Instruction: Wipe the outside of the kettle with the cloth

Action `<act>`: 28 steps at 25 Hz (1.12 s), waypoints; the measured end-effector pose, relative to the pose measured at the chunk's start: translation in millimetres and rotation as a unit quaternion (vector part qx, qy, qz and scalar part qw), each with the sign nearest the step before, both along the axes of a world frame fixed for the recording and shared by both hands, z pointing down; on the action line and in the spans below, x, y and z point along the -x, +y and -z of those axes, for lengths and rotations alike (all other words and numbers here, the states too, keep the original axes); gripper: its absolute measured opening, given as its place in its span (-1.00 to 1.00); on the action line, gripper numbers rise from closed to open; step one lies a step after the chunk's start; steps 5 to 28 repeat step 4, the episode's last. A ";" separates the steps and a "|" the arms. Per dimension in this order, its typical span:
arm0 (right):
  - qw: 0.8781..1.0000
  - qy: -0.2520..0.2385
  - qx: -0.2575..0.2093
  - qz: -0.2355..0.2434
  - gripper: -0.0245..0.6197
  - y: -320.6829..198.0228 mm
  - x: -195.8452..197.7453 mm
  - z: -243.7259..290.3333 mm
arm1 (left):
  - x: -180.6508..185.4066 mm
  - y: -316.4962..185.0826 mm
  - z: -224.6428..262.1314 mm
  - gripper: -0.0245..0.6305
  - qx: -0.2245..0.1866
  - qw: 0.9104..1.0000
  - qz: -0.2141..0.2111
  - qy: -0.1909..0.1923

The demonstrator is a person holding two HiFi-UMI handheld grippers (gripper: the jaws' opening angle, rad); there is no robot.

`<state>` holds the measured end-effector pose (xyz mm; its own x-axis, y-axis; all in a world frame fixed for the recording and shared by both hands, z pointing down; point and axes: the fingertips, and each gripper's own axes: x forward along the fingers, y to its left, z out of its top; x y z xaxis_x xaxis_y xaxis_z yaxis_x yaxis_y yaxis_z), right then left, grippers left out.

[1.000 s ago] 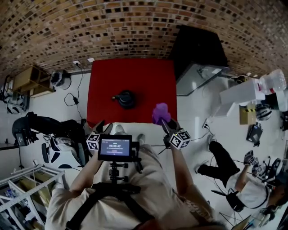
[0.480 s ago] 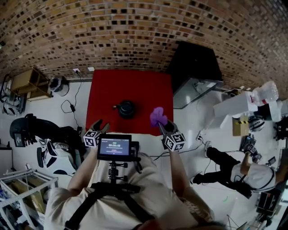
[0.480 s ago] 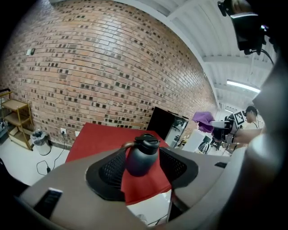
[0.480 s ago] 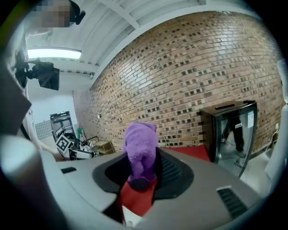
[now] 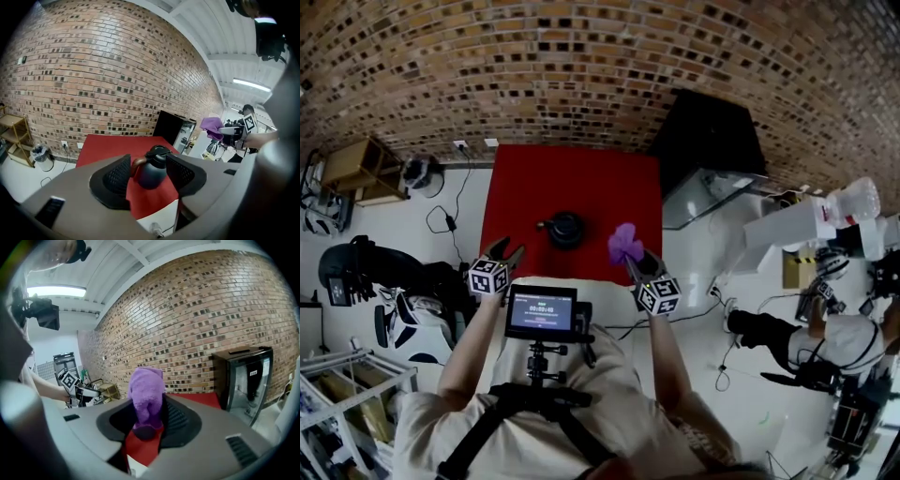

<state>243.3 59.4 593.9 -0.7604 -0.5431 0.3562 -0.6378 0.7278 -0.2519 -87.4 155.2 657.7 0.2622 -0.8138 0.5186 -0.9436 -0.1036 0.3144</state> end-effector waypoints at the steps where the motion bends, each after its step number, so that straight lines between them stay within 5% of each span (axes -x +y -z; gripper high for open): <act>1: 1.000 -0.001 0.001 0.001 -0.42 0.4 1.6 -0.8 | 0.6 -1.7 0.7 -0.20 -0.001 1.000 -0.003 -0.001; 28: 1.000 -0.003 0.005 0.002 -0.42 3.3 5.9 -2.5 | 0.8 -4.2 0.5 -0.20 -0.001 1.000 -0.012 -0.002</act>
